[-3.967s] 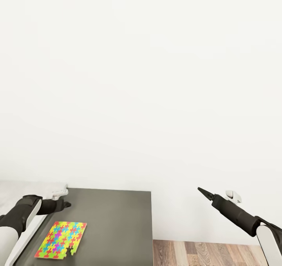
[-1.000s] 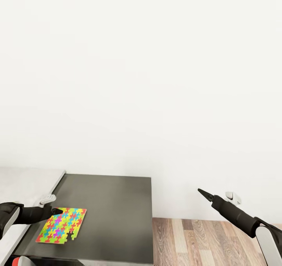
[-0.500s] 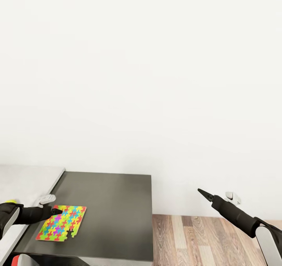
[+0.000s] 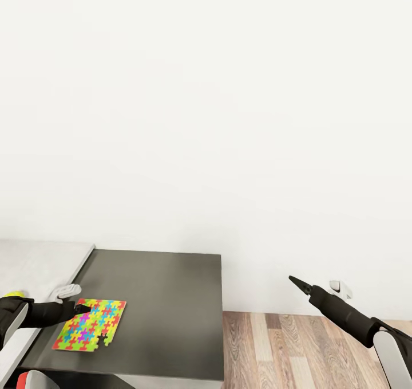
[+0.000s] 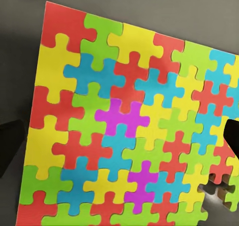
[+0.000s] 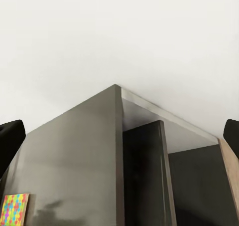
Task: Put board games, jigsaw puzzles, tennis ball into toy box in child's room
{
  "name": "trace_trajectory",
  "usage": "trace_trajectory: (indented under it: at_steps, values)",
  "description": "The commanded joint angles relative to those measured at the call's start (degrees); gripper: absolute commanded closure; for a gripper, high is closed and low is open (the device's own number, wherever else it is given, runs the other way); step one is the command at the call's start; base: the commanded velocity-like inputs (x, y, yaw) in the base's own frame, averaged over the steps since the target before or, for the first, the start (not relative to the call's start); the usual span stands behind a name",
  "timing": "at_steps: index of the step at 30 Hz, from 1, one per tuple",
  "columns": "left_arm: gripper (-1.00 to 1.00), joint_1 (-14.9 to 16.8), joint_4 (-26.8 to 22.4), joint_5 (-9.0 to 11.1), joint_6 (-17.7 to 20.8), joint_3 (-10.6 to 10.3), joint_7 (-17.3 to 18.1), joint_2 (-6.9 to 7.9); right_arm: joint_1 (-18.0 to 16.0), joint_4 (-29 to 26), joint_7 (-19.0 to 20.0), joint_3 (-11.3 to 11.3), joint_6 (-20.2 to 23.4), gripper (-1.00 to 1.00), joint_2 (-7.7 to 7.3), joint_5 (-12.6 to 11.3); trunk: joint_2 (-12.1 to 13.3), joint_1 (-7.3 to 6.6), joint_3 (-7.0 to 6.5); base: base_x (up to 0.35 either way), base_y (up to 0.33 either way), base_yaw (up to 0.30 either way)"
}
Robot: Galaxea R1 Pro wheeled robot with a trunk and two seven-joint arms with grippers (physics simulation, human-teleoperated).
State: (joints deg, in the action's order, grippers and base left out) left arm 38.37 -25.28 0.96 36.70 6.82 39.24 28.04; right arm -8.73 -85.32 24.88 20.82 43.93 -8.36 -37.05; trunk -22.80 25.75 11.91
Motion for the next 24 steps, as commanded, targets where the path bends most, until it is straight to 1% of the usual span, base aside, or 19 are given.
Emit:
trace_trajectory:
  at_steps: [1, 5, 8, 15, 19, 24]
  values:
    - [-1.0, 0.04, -0.03, 0.09, 0.48, 0.25, 0.12, -0.01, -0.06, -0.02, 0.17, 0.09, 0.37, -1.0, 0.01, -0.04, -0.12, 0.03, 0.11, 0.0, 0.0, 0.0]
    - [-1.0, 0.04, -0.03, 0.09, 0.48, 0.27, -0.03, 0.0, -0.06, -0.02, 0.17, 0.09, 0.36, -1.0, 0.01, -0.05, -0.12, 0.03, 0.12, 0.0, 0.0, 0.0]
    - [-1.0, 0.04, -0.03, 0.09, 0.48, 0.28, -0.96, 0.0, -0.06, -0.02, 0.17, 0.09, 0.34, -1.0, 0.01, -0.04, -0.12, 0.03, 0.12, 0.0, 0.0, 0.0]
    - [-1.0, 0.04, -0.03, 0.13, 0.32, 0.3, -6.73, -0.27, -0.06, -0.02, 0.17, 0.09, 0.3, -1.0, 0.01, -0.04, -0.12, 0.03, 0.12, 0.0, 0.0, 0.0]
    - [-1.0, 0.04, -0.03, 0.1, 0.05, 0.3, -7.57, -0.44, -0.06, -0.02, 0.17, 0.09, 0.3, -1.0, 0.05, -0.04, -0.12, 0.03, 0.12, 0.0, 0.0, 0.0]
    - [-1.0, 0.04, -0.03, 0.09, -0.03, 0.3, -7.82, -0.58, -0.06, -0.02, 0.17, 0.09, 0.28, -1.0, 0.08, -0.04, -0.12, 0.03, 0.12, 0.0, 0.0, 0.0]
